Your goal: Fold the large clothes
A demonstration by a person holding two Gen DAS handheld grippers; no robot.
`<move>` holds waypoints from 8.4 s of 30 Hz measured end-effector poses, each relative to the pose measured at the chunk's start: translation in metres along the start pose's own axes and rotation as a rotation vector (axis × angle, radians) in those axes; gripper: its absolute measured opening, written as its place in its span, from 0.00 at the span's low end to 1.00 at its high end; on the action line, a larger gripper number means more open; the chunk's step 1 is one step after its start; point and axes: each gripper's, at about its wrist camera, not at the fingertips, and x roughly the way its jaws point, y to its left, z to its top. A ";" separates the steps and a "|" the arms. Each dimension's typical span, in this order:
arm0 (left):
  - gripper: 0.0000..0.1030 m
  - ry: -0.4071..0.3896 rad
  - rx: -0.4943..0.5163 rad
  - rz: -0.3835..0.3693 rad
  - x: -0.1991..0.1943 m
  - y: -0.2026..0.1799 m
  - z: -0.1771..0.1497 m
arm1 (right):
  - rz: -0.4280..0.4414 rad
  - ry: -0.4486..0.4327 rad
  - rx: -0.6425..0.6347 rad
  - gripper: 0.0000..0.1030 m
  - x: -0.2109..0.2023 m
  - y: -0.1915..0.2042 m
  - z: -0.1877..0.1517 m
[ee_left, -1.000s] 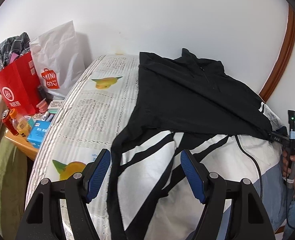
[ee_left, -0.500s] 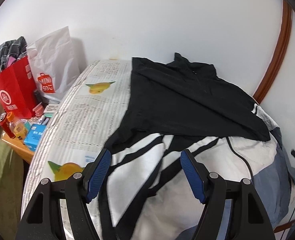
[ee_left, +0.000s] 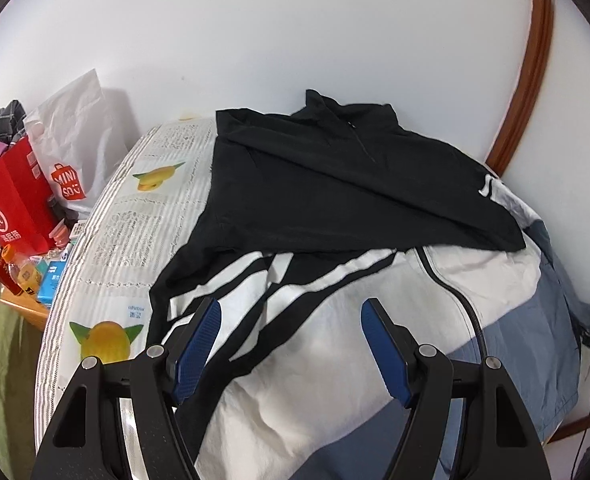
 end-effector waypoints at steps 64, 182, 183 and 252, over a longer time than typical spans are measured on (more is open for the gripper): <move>0.68 0.017 -0.135 -0.019 0.001 0.087 -0.042 | 0.626 -0.184 -0.360 0.85 -0.111 0.375 0.120; 0.16 -0.012 -0.099 0.030 0.001 0.050 0.014 | 0.361 -0.137 -0.023 0.64 -0.095 0.119 0.065; 0.16 0.001 -0.109 0.020 -0.001 0.053 0.006 | 0.352 -0.133 -0.022 0.64 -0.096 0.114 0.057; 0.05 -0.291 -0.165 0.011 -0.084 0.085 -0.045 | 0.542 -0.414 0.112 0.04 -0.161 0.081 0.026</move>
